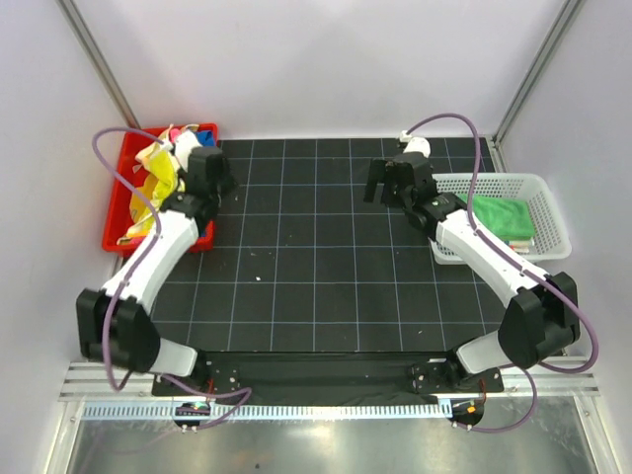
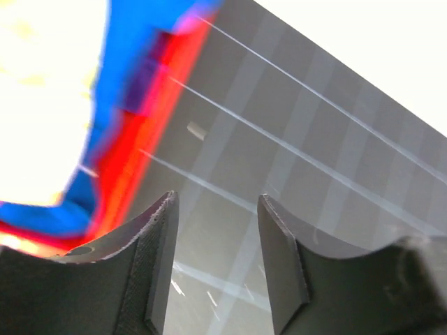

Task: Fold and stack the towels
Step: Grab crumpled towel

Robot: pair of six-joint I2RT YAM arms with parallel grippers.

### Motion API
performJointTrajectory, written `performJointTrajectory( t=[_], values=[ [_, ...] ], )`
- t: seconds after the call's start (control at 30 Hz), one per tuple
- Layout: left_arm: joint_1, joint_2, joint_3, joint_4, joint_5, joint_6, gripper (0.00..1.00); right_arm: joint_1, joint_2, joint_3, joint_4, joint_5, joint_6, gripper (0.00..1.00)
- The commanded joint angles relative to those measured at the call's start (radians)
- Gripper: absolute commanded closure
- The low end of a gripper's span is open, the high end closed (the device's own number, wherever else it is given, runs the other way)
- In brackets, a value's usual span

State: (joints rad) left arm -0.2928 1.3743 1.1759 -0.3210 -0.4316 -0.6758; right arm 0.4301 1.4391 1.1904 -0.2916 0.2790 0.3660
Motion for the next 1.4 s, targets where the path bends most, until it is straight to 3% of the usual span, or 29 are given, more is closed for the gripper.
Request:
performJointTrajectory(
  t=[0.0,0.23,0.53,0.83,1.37],
  values=[
    [0.121,0.118,0.115,-0.059,-0.118,0.057,0.46,-0.002,-0.069,-0.034,0.003,-0.078,-0.007,0.0],
    [0.282,0.394,0.391,-0.082,-0.133,0.209,0.45,-0.002,-0.129,-0.112,0.011,-0.188,-0.002,0.0],
    [0.288,0.554,0.496,-0.133,-0.174,0.274,0.48,-0.002,-0.154,-0.124,-0.004,-0.195,-0.021,0.0],
    [0.342,0.548,0.441,-0.096,-0.248,0.288,0.48,-0.002,-0.158,-0.132,-0.006,-0.193,-0.029,0.0],
    [0.357,0.54,0.343,0.022,-0.122,0.286,0.51,-0.002,-0.148,-0.133,0.002,-0.207,-0.027,0.01]
  ],
)
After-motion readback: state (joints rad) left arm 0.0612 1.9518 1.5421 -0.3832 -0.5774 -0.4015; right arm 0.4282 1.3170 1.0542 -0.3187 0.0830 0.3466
